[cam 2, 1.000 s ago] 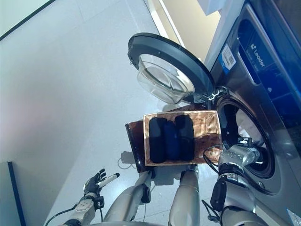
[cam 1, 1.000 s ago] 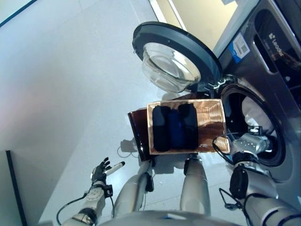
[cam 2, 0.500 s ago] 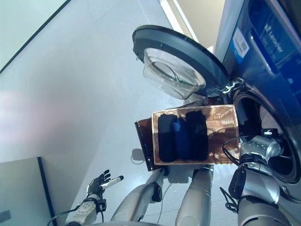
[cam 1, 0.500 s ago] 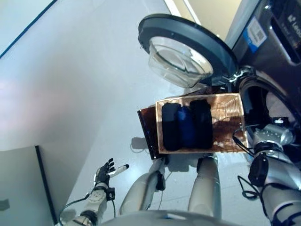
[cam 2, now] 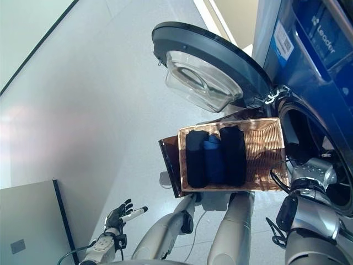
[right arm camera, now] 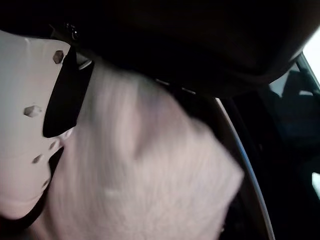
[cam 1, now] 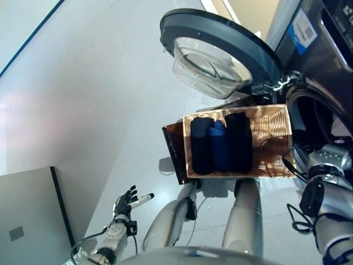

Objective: Pick up the clothes and place them into the washing machine

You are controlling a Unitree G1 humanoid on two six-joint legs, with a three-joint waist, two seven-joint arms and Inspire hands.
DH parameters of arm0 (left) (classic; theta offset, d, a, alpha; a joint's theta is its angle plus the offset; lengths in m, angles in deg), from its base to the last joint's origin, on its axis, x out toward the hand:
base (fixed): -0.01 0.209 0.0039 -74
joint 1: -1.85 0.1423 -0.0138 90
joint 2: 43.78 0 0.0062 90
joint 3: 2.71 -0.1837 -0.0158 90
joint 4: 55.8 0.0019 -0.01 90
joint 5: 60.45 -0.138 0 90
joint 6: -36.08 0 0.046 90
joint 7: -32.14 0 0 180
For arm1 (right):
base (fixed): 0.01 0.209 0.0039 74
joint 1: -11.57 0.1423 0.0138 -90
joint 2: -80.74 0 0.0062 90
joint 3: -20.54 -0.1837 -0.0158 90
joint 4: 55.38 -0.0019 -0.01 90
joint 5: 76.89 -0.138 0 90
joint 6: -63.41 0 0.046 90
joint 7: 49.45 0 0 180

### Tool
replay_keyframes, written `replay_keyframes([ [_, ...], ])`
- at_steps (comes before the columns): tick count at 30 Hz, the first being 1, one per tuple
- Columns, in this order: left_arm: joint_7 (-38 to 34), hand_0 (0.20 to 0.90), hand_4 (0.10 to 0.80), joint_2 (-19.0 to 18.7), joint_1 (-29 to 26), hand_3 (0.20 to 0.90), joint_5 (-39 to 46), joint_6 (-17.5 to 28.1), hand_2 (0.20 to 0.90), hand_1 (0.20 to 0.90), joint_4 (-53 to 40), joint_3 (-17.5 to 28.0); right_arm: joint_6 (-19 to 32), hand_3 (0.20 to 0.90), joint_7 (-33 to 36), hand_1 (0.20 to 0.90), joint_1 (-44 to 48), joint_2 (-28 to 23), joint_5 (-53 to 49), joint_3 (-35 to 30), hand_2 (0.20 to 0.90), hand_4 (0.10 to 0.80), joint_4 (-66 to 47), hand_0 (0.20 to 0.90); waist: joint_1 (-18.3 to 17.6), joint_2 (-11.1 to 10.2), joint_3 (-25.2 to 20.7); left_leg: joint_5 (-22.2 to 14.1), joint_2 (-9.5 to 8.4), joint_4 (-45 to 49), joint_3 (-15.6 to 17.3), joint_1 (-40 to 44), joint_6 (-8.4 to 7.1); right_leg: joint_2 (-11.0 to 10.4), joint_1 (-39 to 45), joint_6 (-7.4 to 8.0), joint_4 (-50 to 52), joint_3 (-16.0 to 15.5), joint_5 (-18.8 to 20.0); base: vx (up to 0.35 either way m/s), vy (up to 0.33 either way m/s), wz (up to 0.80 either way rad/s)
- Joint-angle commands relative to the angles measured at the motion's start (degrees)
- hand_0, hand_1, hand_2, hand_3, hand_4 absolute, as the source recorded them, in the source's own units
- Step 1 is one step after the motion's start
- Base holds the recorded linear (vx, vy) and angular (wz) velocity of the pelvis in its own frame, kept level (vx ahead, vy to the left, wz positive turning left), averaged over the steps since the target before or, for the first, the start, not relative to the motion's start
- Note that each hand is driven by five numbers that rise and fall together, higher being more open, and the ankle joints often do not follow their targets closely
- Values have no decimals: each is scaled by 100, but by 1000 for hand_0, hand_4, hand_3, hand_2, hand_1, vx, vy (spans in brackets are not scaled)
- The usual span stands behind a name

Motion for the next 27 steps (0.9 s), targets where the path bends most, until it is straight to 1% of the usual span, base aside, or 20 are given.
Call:
replay_keyframes([
  [1,-180,900,800,-179,-15,900,172,42,900,900,331,129,385,900,-208,900,126,-730,91,158,900,800,39,900,-66,-286,-113,-556,209,359,142,625,-620,-98,1216,151,-1938,57,1288,0,0,0],
  [6,-162,900,800,-182,-5,900,229,25,900,900,408,199,276,900,-228,900,139,-593,131,275,900,800,29,900,-71,-370,-112,-564,194,372,128,651,-616,-107,1330,168,-2026,-1,1349,0,0,0],
  [10,-119,900,800,-200,-46,900,270,9,900,900,462,291,-62,900,-355,900,-143,-195,368,546,900,800,116,900,-91,-555,-98,-587,226,434,109,709,-620,-87,1501,153,-2073,-50,1378,-6,-23,7],
  [13,-104,900,800,-287,-53,900,259,15,900,900,463,419,-376,900,-431,900,-362,81,850,932,900,800,82,900,-103,-742,-102,-626,272,508,99,771,-635,-66,1663,135,-2110,-91,1398,21,-57,-2],
  [14,-92,900,800,-348,-56,900,262,14,900,900,466,477,-512,900,-457,900,-479,196,1033,1072,900,800,177,900,-78,-832,-124,-699,310,553,91,837,-651,-47,1784,141,-2116,-121,1351,35,-68,-4],
  [17,-79,900,800,-403,-36,900,236,23,900,900,436,561,-742,900,-480,900,-665,339,1423,1275,900,800,301,900,-70,-956,-152,-671,341,584,70,880,-664,-54,1907,125,-2176,-177,1406,27,-44,-3],
  [18,-85,900,800,-426,-46,900,221,33,900,900,426,579,-848,900,-481,900,-721,396,1668,1427,900,800,336,900,-58,-995,-156,-724,371,601,65,937,-675,-28,1984,127,-2172,-199,1362,36,-66,2],
  [20,-117,900,800,-488,-90,900,144,50,900,900,413,645,-995,900,-471,900,-871,527,2110,1663,900,800,357,900,-64,-1112,-165,-688,393,603,42,976,-678,-17,2069,117,-2235,-245,1405,34,-84,1],
  [21,-154,900,800,-546,-150,900,36,46,900,900,426,715,-1125,900,-490,900,-1033,670,2521,1902,900,800,384,900,-36,-1202,-176,-729,448,602,25,1071,-694,30,2203,120,-2272,-284,1365,34,-76,6],
  [22,-156,900,800,-553,-150,900,32,45,900,900,423,725,-1128,900,-474,900,-1032,685,2535,1901,900,800,370,900,-54,-1216,-169,-689,435,591,19,1062,-691,19,2208,117,-2301,-292,1405,36,-78,8],
  [24,-185,900,800,-589,-167,900,-17,67,900,900,427,792,-1168,900,-541,900,-1211,890,2706,2024,900,800,283,900,-49,-1297,-188,-679,482,553,-4,1153,-700,40,2312,120,-2365,-353,1413,27,-49,2],
  [25,-220,900,800,-601,-185,900,-80,67,900,900,484,862,-1163,900,-591,900,-1380,1154,2795,2124,900,800,178,900,-56,-1366,-209,-669,523,519,-9,1225,-708,85,2377,120,-2413,-390,1414,37,-35,-3],
  [26,-220,900,800,-609,-178,900,-83,68,900,900,485,865,-1162,900,-579,900,-1394,1169,2802,2124,900,800,161,900,-61,-1373,-204,-666,525,511,-11,1242,-710,88,2395,119,-2422,-395,1417,61,-43,-6],
  [27,-256,900,800,-631,-196,900,-129,56,900,900,574,955,-1171,900,-649,900,-1569,1347,2930,2249,900,800,88,900,-80,-1464,-253,-669,567,472,-2,1333,-715,137,2476,118,-2477,-420,1426,55,-32,-8],
])
